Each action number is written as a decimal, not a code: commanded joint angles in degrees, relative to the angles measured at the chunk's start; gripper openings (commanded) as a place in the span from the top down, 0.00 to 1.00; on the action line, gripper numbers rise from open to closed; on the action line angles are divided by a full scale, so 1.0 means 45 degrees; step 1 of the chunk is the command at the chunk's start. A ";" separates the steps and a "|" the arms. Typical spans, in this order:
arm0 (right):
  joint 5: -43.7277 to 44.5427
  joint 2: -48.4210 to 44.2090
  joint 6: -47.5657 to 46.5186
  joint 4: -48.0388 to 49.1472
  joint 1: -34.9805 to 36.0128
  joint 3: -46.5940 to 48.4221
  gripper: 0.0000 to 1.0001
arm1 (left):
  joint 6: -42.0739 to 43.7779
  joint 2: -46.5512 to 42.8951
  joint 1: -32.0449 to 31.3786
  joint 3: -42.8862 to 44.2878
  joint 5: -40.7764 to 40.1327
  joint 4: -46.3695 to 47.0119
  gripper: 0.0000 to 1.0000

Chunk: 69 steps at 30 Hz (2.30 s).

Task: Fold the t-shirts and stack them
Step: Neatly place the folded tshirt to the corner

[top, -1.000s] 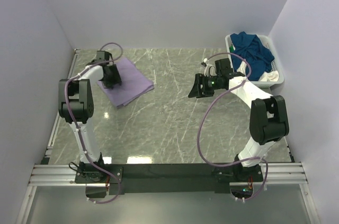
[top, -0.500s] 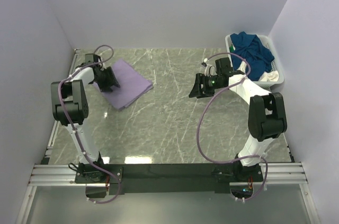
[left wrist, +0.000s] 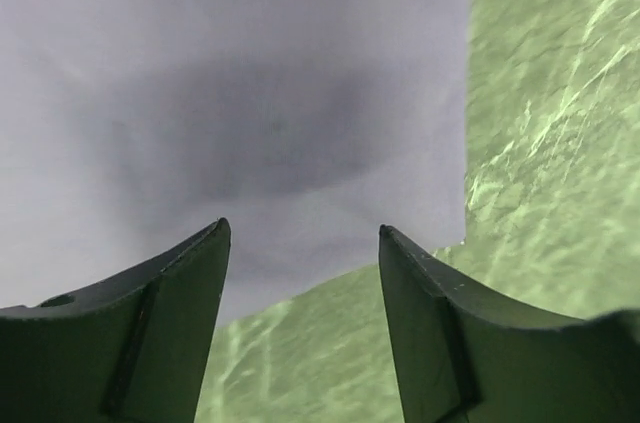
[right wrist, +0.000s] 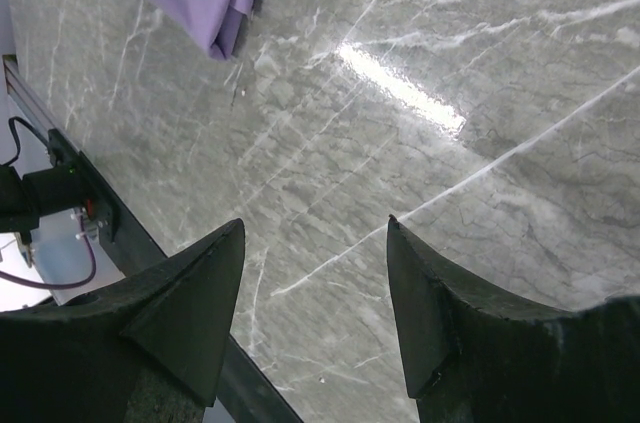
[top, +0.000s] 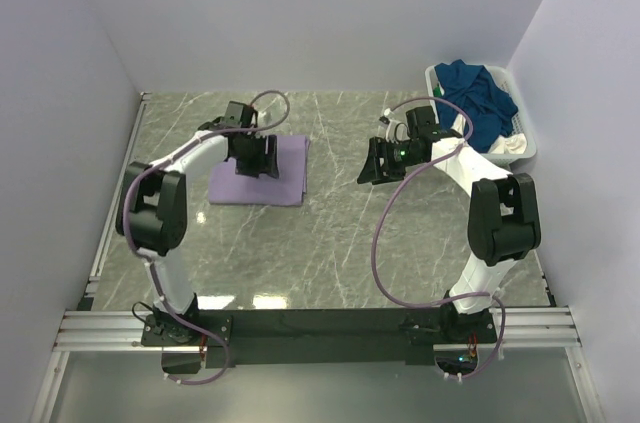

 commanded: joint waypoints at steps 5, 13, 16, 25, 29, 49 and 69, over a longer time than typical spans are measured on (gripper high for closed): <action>-0.0114 -0.0153 -0.0124 -0.0073 -0.0093 0.0467 0.34 | 0.1734 -0.0620 -0.1313 0.0962 -0.5034 0.0649 0.36; 0.0217 -0.0172 -0.0260 -0.0170 -0.0170 0.0467 0.34 | 0.0815 0.1178 -0.1392 0.1276 -0.4453 0.1038 0.37; 0.0276 -0.0153 -0.0280 -0.0189 -0.0229 0.0389 0.34 | 0.0698 0.1724 -0.1373 0.1470 -0.4665 0.1078 0.37; 0.0237 -0.0192 -0.0319 -0.0326 -0.0483 0.0311 0.34 | 0.0833 0.4029 0.1473 0.3090 -0.4452 0.0200 0.40; 0.0237 -0.0172 -0.0377 -0.0385 -0.0620 0.0369 0.34 | 0.2079 0.4908 0.2551 0.4204 -0.4820 0.0101 0.40; 0.0159 0.0179 -0.0456 -0.0561 -0.0835 0.0604 0.34 | 0.8118 0.7879 0.5033 0.9245 -0.3846 -0.0290 0.36; -0.0056 -0.0895 -0.0573 -0.0951 -0.0835 0.0642 0.34 | 0.7649 0.0088 0.5773 0.2494 -0.1036 -0.1286 0.25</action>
